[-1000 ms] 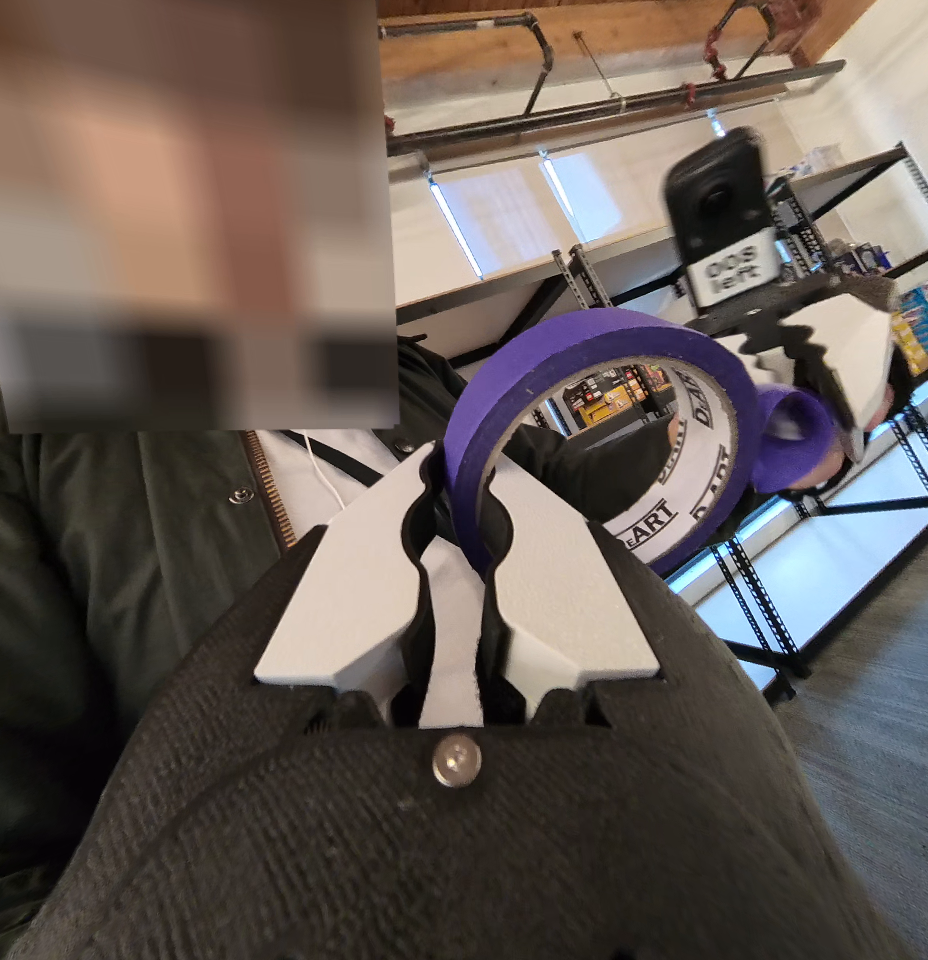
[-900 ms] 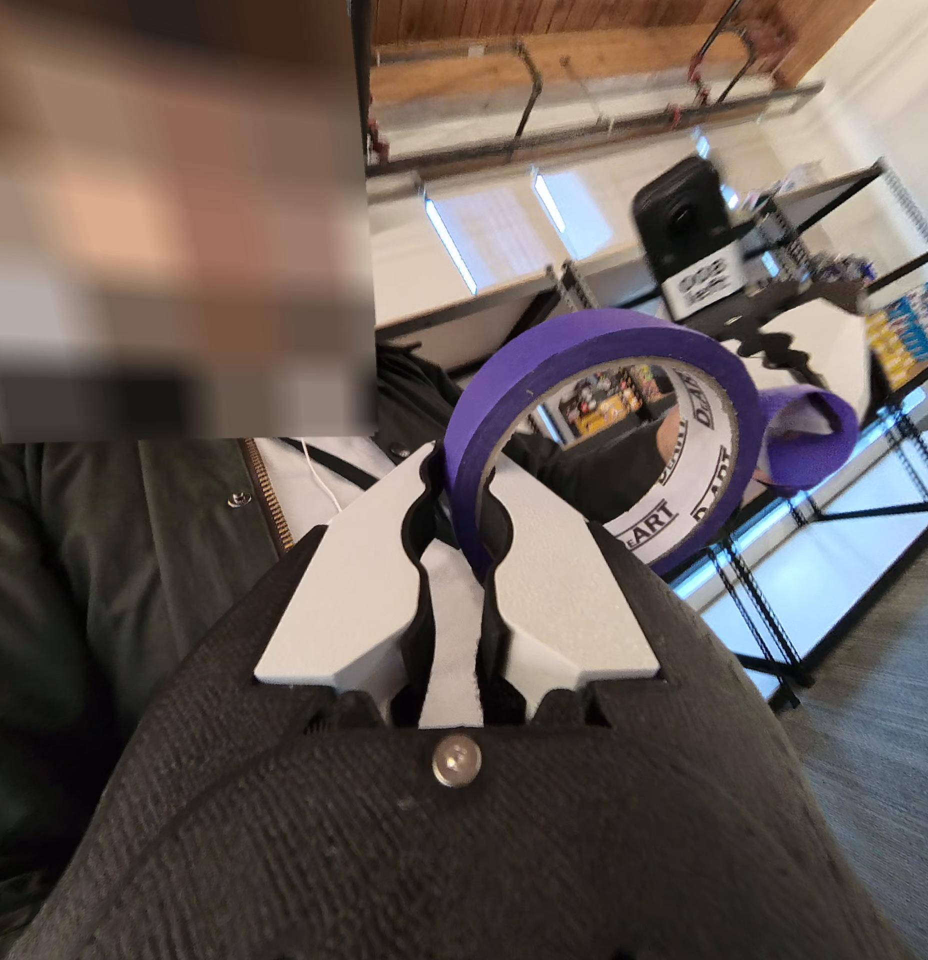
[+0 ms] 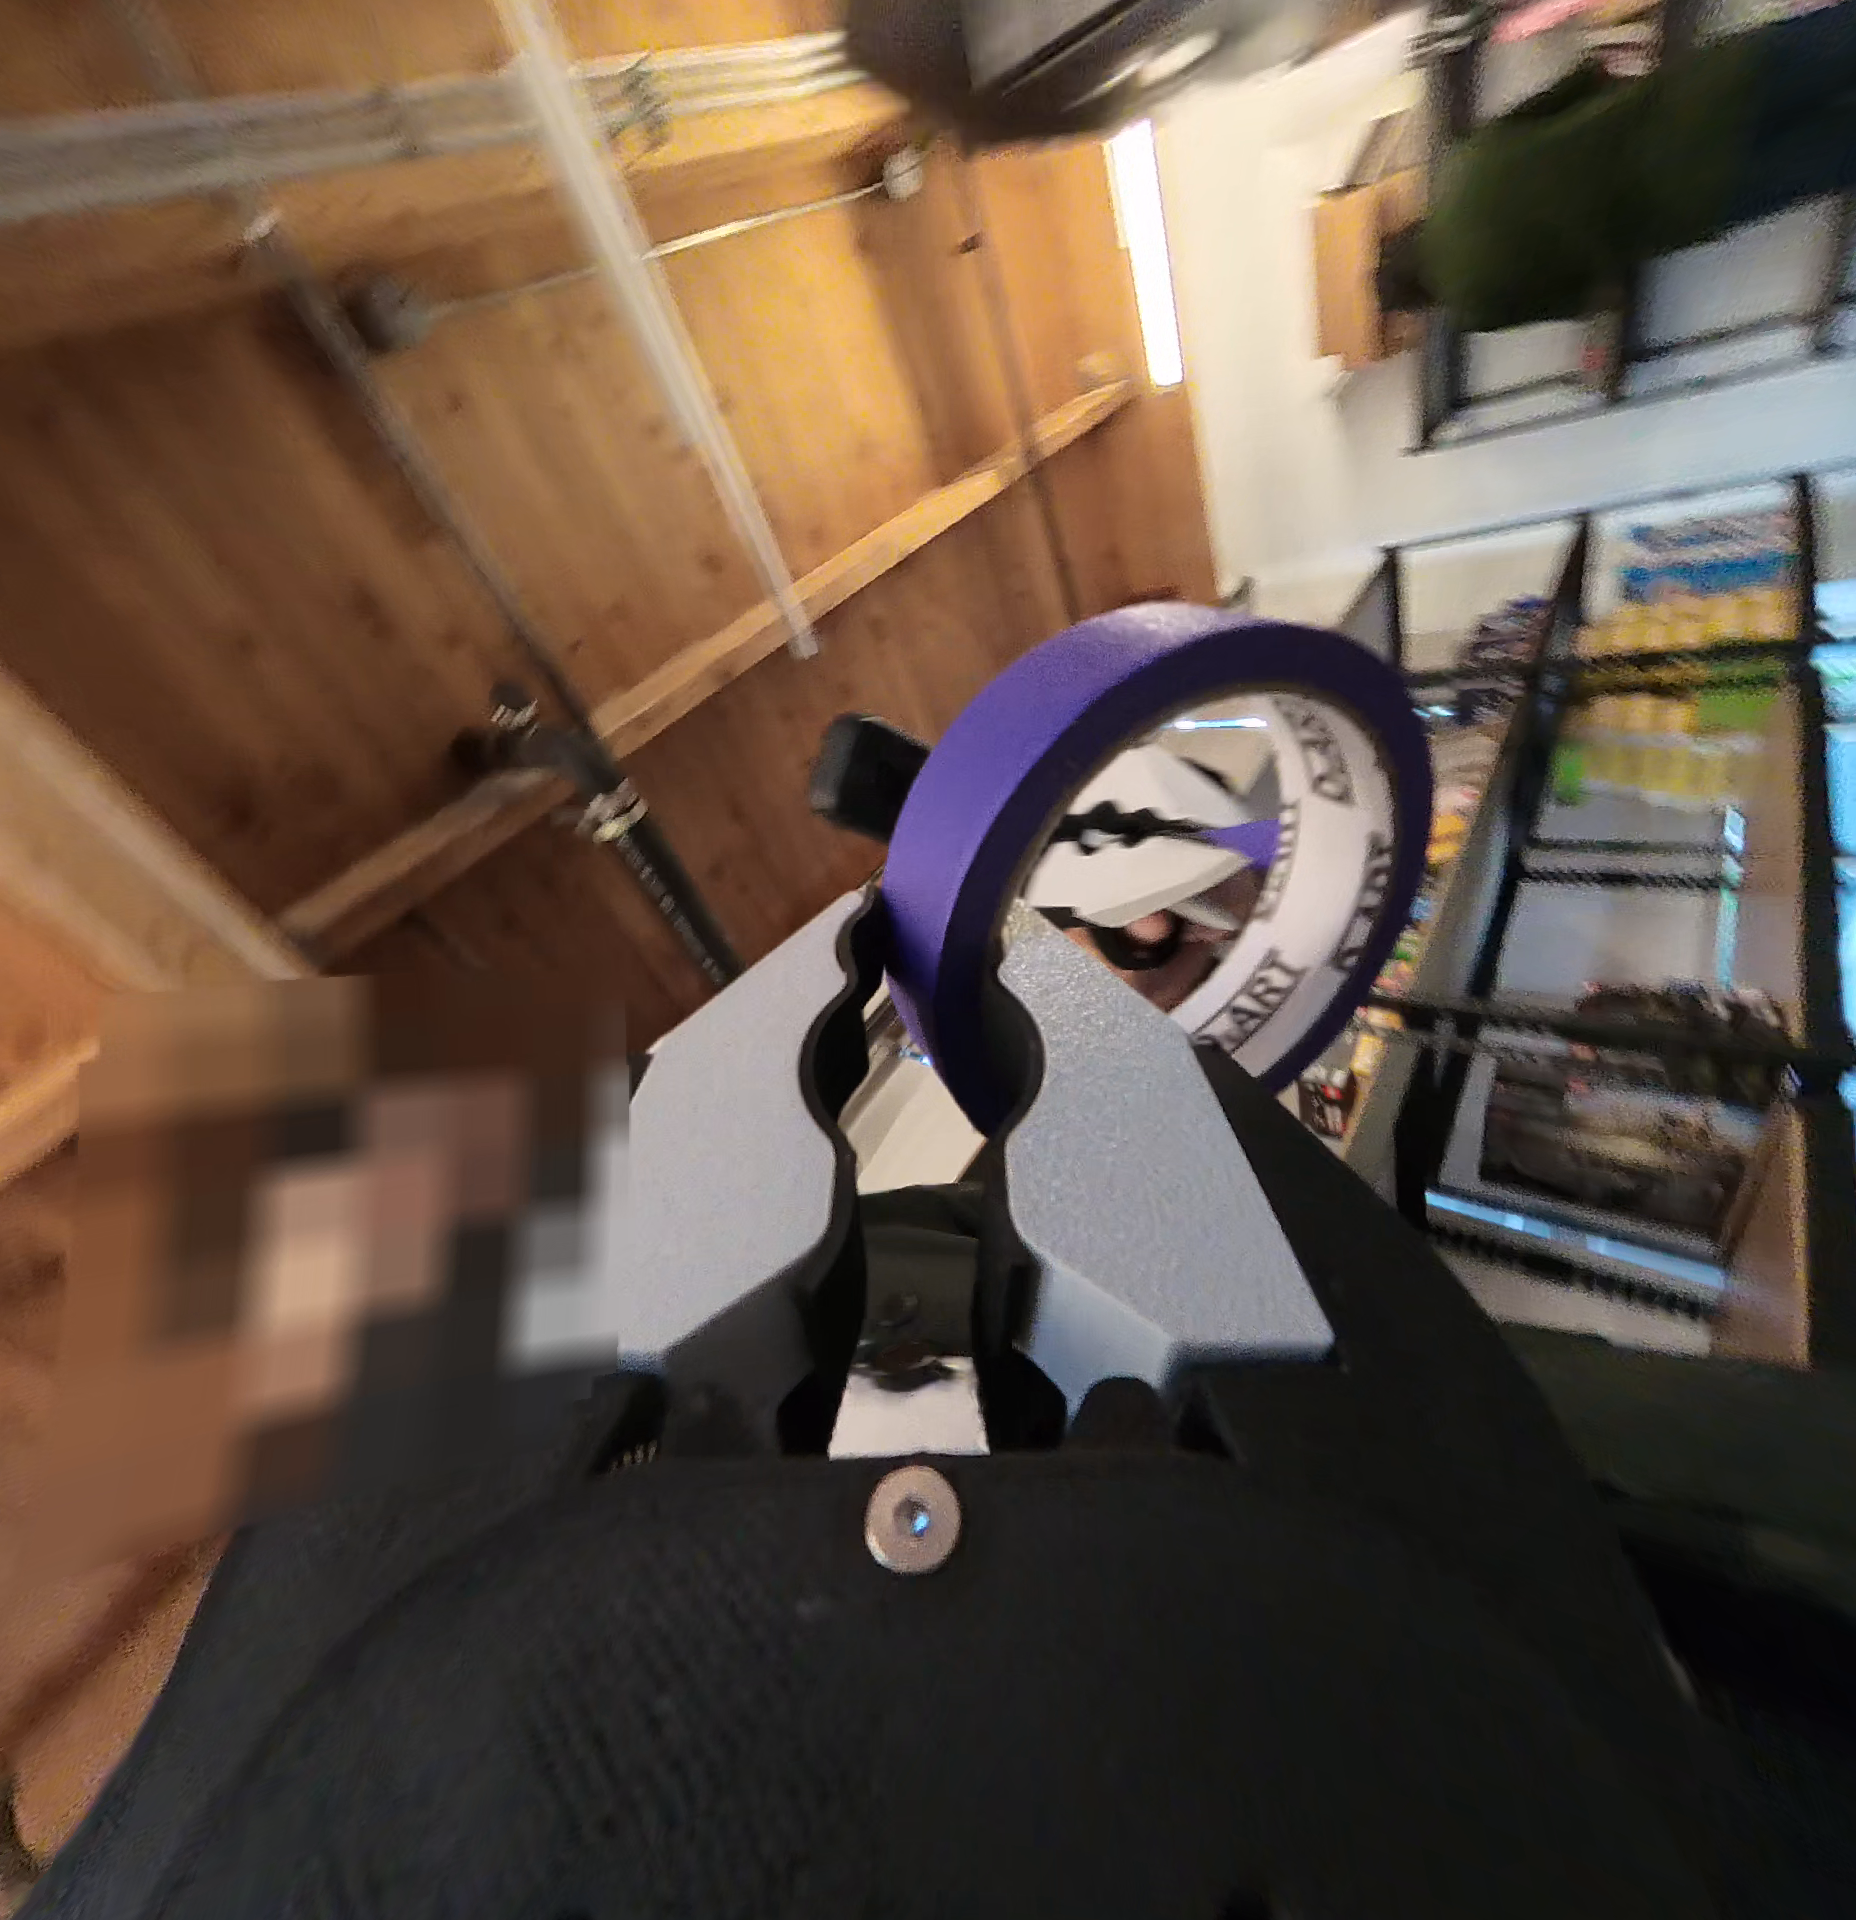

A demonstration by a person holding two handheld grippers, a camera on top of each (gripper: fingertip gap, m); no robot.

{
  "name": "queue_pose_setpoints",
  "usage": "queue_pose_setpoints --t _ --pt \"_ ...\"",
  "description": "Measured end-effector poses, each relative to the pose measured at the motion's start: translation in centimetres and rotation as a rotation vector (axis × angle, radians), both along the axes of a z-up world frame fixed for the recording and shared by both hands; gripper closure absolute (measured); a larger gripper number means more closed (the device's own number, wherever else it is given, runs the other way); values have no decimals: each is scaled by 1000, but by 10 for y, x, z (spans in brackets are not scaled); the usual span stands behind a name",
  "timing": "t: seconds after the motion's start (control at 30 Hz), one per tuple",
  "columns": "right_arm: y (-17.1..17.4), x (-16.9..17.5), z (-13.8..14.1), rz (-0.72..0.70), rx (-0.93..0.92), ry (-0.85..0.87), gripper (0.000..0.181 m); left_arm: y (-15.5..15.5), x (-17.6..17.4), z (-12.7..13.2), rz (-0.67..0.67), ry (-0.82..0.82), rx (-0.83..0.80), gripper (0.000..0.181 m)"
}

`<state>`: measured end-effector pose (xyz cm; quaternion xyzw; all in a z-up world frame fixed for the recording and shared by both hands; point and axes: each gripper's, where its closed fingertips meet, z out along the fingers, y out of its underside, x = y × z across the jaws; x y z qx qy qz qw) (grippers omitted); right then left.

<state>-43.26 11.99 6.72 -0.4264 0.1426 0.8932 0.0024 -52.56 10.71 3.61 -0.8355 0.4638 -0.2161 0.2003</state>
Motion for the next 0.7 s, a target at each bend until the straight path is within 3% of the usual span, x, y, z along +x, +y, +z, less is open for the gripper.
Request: queue_pose_setpoints --t 0.07,0.17,0.37,0.47,0.53,0.63,0.7 --pt "0 -1 -36 56 -56 -70 163 -3 0 -20 16 36 -66 181" --pt "-5 1 -90 103 -99 -249 155 -2 1 -30 15 84 -110 181" --pt "-29 0 -121 252 -48 -434 133 -17 3 -40 -117 285 -222 181" --pt "-46 0 -134 341 117 -664 131 -22 6 -37 -167 353 -239 181" --pt "-53 8 -154 383 309 -917 126 -26 11 -33 -174 352 -257 181" --pt "-39 20 -158 277 601 -1184 115 -29 10 -33 -186 397 -279 181" --pt "-28 19 -140 140 739 -1217 114 -31 7 -36 -198 444 -280 181"
